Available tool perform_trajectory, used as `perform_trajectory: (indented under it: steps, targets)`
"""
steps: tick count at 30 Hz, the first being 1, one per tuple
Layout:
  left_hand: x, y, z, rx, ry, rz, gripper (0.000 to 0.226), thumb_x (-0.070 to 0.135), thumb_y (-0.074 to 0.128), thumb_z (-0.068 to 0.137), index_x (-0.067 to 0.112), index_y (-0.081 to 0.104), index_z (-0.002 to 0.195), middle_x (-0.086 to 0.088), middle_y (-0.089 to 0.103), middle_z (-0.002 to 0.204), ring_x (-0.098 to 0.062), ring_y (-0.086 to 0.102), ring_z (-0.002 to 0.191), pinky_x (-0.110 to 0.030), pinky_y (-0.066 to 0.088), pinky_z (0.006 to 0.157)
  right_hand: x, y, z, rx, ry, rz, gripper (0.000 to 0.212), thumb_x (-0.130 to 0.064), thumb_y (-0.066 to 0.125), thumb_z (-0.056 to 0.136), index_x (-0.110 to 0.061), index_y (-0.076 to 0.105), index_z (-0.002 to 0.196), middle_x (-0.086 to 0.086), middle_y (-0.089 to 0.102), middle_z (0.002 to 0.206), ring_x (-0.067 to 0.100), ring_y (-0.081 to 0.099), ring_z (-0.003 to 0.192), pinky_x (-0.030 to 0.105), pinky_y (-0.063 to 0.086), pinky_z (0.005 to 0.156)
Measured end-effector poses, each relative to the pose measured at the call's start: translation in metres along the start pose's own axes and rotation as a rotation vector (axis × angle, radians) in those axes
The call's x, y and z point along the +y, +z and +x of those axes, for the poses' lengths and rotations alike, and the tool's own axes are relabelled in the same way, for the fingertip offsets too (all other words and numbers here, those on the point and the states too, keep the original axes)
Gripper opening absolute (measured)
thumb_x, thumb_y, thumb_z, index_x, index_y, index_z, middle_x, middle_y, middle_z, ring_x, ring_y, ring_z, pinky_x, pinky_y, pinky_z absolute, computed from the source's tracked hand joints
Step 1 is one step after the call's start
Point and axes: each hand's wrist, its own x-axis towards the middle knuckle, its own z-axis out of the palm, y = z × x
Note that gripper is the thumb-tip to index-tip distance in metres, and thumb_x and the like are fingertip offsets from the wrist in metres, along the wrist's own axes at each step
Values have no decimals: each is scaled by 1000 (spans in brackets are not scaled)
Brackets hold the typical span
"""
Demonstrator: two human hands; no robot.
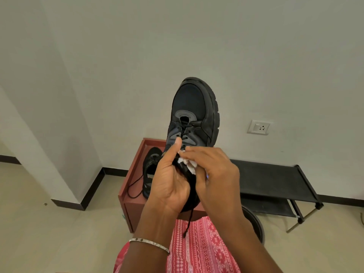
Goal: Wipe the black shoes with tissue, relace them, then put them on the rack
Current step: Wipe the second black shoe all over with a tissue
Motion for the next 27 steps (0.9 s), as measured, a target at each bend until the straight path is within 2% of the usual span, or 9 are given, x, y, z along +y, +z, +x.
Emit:
perform_trajectory:
  steps: [2, 5, 10, 14, 16, 18, 22, 24, 27]
  targets:
    - [-1, 2, 0, 17, -1, -54, 35, 27, 63, 94, 0, 61, 116, -11, 68, 86, -21, 72, 71, -27, 59, 59, -4, 4, 2, 5, -22, -10, 32, -15, 49, 91, -11, 78, 104, 0, 75, 107, 13, 66, 104, 13, 44, 99]
    - [6, -1, 2, 45, -7, -19, 43, 35, 61, 94, -5, 71, 106, -17, 71, 96, -24, 74, 76, -30, 61, 60, -4, 4, -16, 15, -74, -43, 28, -15, 53, 95, -10, 77, 107, 1, 74, 112, 16, 66, 105, 18, 46, 99]
    - [16, -8, 11, 147, 51, 68, 52, 41, 58, 96, 8, 58, 136, -19, 63, 132, -34, 63, 120, -50, 47, 104, -1, -2, -54, 59, -30, -40, 27, -12, 53, 96, -10, 77, 108, -2, 73, 111, 11, 66, 102, 13, 44, 97]
    - [11, -5, 8, 128, -2, 37, 51, 41, 61, 93, 1, 64, 124, -20, 71, 111, -31, 74, 87, -40, 63, 67, 0, 7, -28, 76, -39, -46, 27, -13, 53, 96, -9, 77, 107, 2, 74, 110, 17, 67, 103, 23, 50, 96]
    - [8, -9, 11, 82, -12, 39, 40, 40, 55, 97, 8, 78, 99, -8, 75, 89, -17, 74, 73, -28, 61, 59, -3, 14, -12, 86, -52, -77, 29, -17, 52, 95, -8, 78, 106, 4, 74, 109, 19, 67, 103, 18, 45, 101]
    - [8, -10, 16, 114, -53, -24, 53, 41, 44, 100, 23, 81, 67, 7, 74, 72, -5, 71, 65, -20, 59, 61, -5, 19, -7, 89, -77, -116, 30, -19, 52, 96, -7, 77, 106, 5, 74, 109, 21, 67, 103, 16, 43, 102]
    - [13, -12, 10, 121, -53, -38, 44, 40, 61, 94, 2, 72, 112, -17, 73, 99, -27, 75, 76, -36, 63, 62, -5, 20, -33, 114, -116, -101, 34, -22, 46, 105, -5, 76, 109, 6, 73, 111, 21, 66, 103, 29, 54, 91]
    - [13, -13, 12, 105, -20, -48, 44, 39, 61, 94, 3, 70, 117, -20, 71, 115, -33, 74, 91, -45, 62, 76, -1, 18, -54, 117, -92, -72, 29, -17, 51, 104, -6, 76, 111, 4, 73, 112, 20, 67, 102, 28, 54, 90]
    - [12, -8, 13, 117, -17, -34, 42, 37, 62, 94, 0, 73, 110, -22, 71, 113, -35, 74, 90, -48, 62, 74, 5, 17, -59, 109, -70, -70, 22, -9, 58, 98, -6, 76, 112, 3, 72, 113, 19, 65, 103, 27, 52, 92]
